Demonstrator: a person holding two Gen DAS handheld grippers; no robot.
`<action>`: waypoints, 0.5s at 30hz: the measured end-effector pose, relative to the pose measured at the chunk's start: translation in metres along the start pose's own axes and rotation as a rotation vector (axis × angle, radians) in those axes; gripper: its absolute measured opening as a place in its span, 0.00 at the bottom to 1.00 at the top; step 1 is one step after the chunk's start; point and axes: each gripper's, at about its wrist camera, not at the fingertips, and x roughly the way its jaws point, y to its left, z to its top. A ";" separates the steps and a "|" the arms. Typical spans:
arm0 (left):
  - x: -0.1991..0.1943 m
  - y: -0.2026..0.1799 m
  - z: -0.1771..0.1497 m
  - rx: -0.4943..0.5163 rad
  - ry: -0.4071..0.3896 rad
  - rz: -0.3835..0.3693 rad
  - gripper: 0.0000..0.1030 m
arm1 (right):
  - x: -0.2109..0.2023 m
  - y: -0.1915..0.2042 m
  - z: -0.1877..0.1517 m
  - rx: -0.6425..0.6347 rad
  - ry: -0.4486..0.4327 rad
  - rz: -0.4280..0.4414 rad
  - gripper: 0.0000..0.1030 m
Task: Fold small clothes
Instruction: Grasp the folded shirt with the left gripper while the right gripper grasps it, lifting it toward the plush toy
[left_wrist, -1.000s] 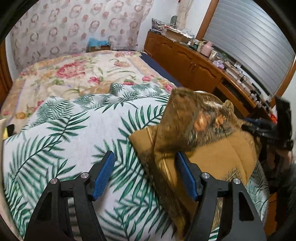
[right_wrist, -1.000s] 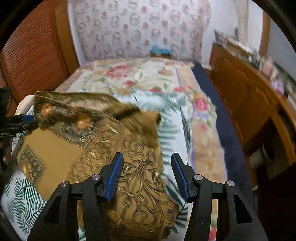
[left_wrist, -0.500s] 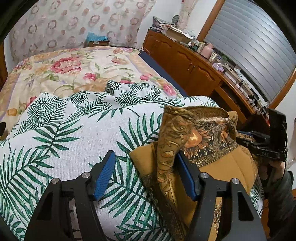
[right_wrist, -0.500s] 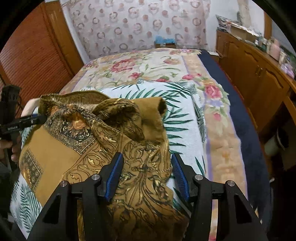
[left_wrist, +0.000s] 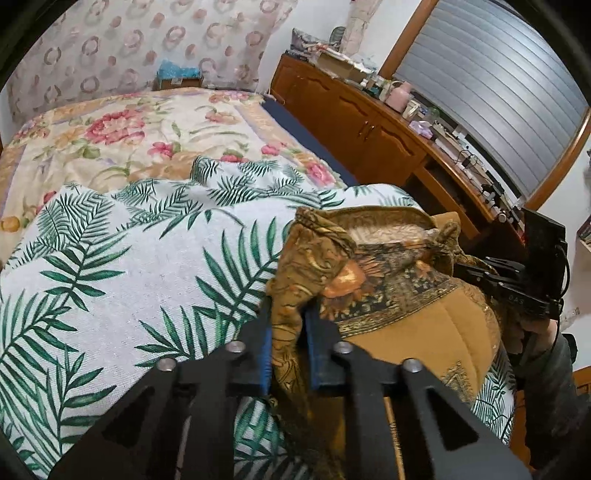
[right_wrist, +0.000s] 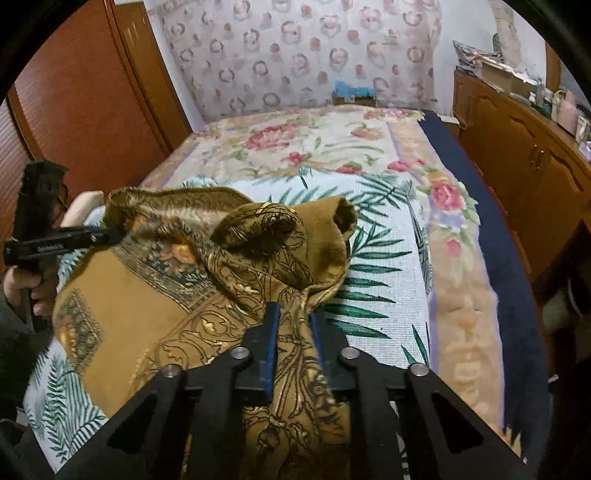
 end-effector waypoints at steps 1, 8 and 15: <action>-0.005 -0.005 0.000 0.014 -0.021 0.005 0.09 | -0.004 0.001 -0.001 -0.001 -0.016 -0.003 0.13; -0.066 -0.044 -0.005 0.095 -0.180 -0.008 0.07 | -0.048 0.022 -0.008 -0.057 -0.152 -0.017 0.11; -0.121 -0.055 -0.011 0.122 -0.312 0.012 0.06 | -0.080 0.049 -0.010 -0.129 -0.262 -0.026 0.10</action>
